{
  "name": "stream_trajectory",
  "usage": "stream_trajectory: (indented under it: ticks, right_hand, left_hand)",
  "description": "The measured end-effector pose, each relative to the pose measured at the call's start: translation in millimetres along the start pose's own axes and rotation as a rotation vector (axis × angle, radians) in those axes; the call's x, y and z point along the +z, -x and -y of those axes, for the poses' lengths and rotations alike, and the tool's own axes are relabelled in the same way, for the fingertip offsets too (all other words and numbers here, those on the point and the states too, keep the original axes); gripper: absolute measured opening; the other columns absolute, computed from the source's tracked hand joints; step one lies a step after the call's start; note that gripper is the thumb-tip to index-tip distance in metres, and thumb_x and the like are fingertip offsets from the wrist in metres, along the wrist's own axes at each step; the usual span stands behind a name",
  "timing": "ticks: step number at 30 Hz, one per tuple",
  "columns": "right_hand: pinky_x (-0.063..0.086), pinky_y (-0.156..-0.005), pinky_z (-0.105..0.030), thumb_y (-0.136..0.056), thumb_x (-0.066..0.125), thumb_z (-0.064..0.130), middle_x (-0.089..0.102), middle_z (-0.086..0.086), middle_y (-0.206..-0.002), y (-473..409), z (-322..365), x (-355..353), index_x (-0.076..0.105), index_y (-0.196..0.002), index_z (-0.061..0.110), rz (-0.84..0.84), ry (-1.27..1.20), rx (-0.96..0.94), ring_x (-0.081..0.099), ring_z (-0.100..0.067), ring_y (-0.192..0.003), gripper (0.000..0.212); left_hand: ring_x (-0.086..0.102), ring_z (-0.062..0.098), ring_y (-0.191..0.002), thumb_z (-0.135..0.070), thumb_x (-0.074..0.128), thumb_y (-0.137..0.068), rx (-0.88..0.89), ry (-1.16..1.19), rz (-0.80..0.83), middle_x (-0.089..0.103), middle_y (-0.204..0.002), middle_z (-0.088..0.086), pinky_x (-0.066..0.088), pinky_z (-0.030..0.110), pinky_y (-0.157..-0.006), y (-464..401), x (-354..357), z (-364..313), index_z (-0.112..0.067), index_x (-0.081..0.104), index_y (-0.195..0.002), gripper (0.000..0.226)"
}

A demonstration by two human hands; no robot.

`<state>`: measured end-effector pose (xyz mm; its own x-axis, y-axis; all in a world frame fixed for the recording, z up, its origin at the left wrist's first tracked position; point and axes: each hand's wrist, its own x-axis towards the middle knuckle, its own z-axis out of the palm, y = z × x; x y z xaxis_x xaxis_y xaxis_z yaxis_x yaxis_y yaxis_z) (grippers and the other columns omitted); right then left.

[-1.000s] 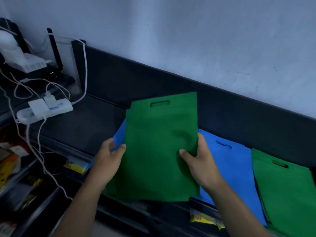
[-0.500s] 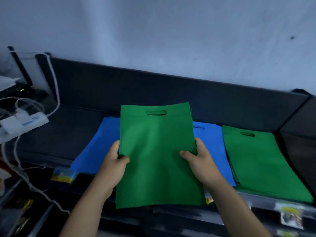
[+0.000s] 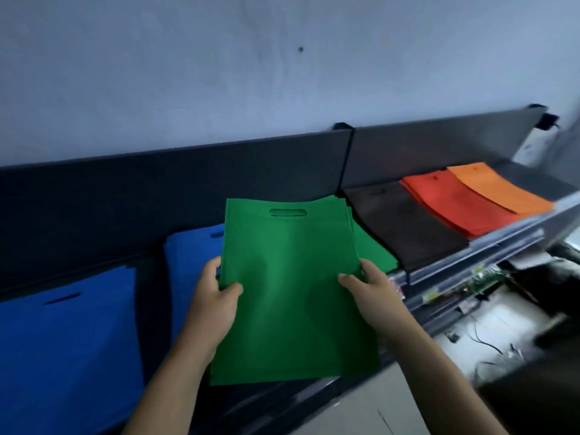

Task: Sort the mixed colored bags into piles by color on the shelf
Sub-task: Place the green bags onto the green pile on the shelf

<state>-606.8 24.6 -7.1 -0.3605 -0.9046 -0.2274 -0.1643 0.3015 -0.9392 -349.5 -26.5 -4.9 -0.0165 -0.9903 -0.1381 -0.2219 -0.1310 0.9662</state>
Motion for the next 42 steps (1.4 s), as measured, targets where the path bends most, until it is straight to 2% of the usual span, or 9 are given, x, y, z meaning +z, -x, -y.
stream_trajectory:
  ticks: [5,12,16,21,27,29,33,37,42]
  right_hand:
    - [0.065,-0.091,-0.051,-0.105,0.060,0.014,0.076,-0.008,-0.120,-14.5,-22.7,-59.4,0.059,-0.141,0.023,-0.041,-0.086,0.038,0.080,-0.026,-0.096,0.036]
    - [0.067,-0.083,-0.050,-0.105,0.056,0.009,0.080,0.002,-0.108,-72.7,-28.3,-102.7,0.063,-0.134,0.031,-0.041,-0.050,0.006,0.080,-0.024,-0.088,0.037]
    - [0.067,-0.079,-0.042,-0.105,0.055,0.008,0.076,0.001,-0.116,-115.1,-26.7,-125.6,0.062,-0.136,0.030,0.042,-0.014,-0.042,0.079,-0.019,-0.092,0.039]
    - [0.067,-0.082,-0.042,-0.104,0.054,0.004,0.077,0.001,-0.116,-165.7,-30.6,-147.3,0.064,-0.133,0.029,0.131,0.011,-0.065,0.078,-0.020,-0.096,0.040]
    - [0.064,-0.081,-0.035,-0.104,0.052,0.000,0.075,0.006,-0.115,-220.6,-18.0,-150.9,0.064,-0.130,0.030,0.261,0.059,-0.118,0.077,-0.018,-0.099,0.040]
    - [0.064,-0.083,-0.037,-0.104,0.053,0.001,0.075,0.008,-0.114,-233.5,-16.1,-145.0,0.063,-0.132,0.028,0.286,0.114,-0.140,0.076,-0.017,-0.098,0.040]
    - [0.066,-0.080,-0.046,-0.105,0.055,0.004,0.070,0.014,-0.100,-246.2,-15.2,-128.3,0.062,-0.137,0.015,0.292,0.230,-0.168,0.073,-0.017,-0.084,0.035]
    - [0.065,-0.071,-0.054,-0.105,0.056,0.007,0.073,0.003,-0.102,-247.9,-23.0,-114.2,0.056,-0.144,0.008,0.280,0.305,-0.168,0.075,-0.029,-0.079,0.040]
    - [0.050,-0.051,-0.033,-0.106,0.054,0.004,0.060,0.015,-0.090,-243.3,-19.9,-110.4,0.048,-0.152,0.005,0.243,0.366,-0.187,0.067,-0.025,-0.067,0.047]
  left_hand:
    - [0.062,0.015,-0.081,-0.007,0.056,-0.099,-0.001,-0.005,0.030,0.062,-0.109,-0.012,0.056,0.038,-0.072,-13.8,62.5,-2.4,-0.035,0.045,-0.134,0.046]
    - [0.073,0.024,-0.093,-0.010,0.057,-0.099,-0.074,-0.013,0.055,0.075,-0.105,-0.011,0.060,0.046,-0.083,-24.3,118.1,-9.8,-0.045,0.054,-0.130,0.046]
    - [0.071,0.010,-0.086,-0.008,0.053,-0.102,-0.059,-0.030,-0.018,0.074,-0.098,-0.013,0.054,0.025,-0.073,-29.1,147.6,-17.6,-0.036,0.063,-0.127,0.039]
    - [0.056,0.016,-0.127,-0.014,0.055,-0.102,-0.121,-0.021,-0.162,0.056,-0.147,0.000,0.043,0.041,-0.113,-39.1,180.0,-11.2,-0.022,0.049,-0.151,0.050]
    - [0.047,0.013,-0.137,-0.011,0.053,-0.102,-0.096,0.006,-0.252,0.047,-0.153,-0.006,0.036,0.032,-0.114,-51.5,211.0,-18.1,-0.019,0.044,-0.154,0.053]
    - [0.052,0.004,-0.127,-0.012,0.052,-0.103,-0.089,-0.015,-0.270,0.044,-0.157,-0.005,0.041,0.024,-0.108,-56.7,212.5,-21.4,-0.020,0.043,-0.155,0.054]
    - [0.044,-0.007,-0.067,-0.013,0.049,-0.104,-0.124,-0.071,-0.317,0.051,-0.148,-0.004,0.038,0.000,-0.050,-66.2,210.1,-23.4,-0.023,0.045,-0.153,0.051]
    - [0.036,0.000,-0.047,-0.014,0.048,-0.104,-0.166,-0.109,-0.328,0.068,-0.097,-0.003,0.033,0.016,-0.042,-63.2,200.2,-18.1,-0.029,0.051,-0.147,0.046]
    - [0.030,0.004,-0.040,-0.014,0.047,-0.105,-0.179,-0.098,-0.280,0.047,-0.057,-0.006,0.028,0.022,-0.040,-62.2,196.0,-9.3,-0.028,0.053,-0.145,0.043]
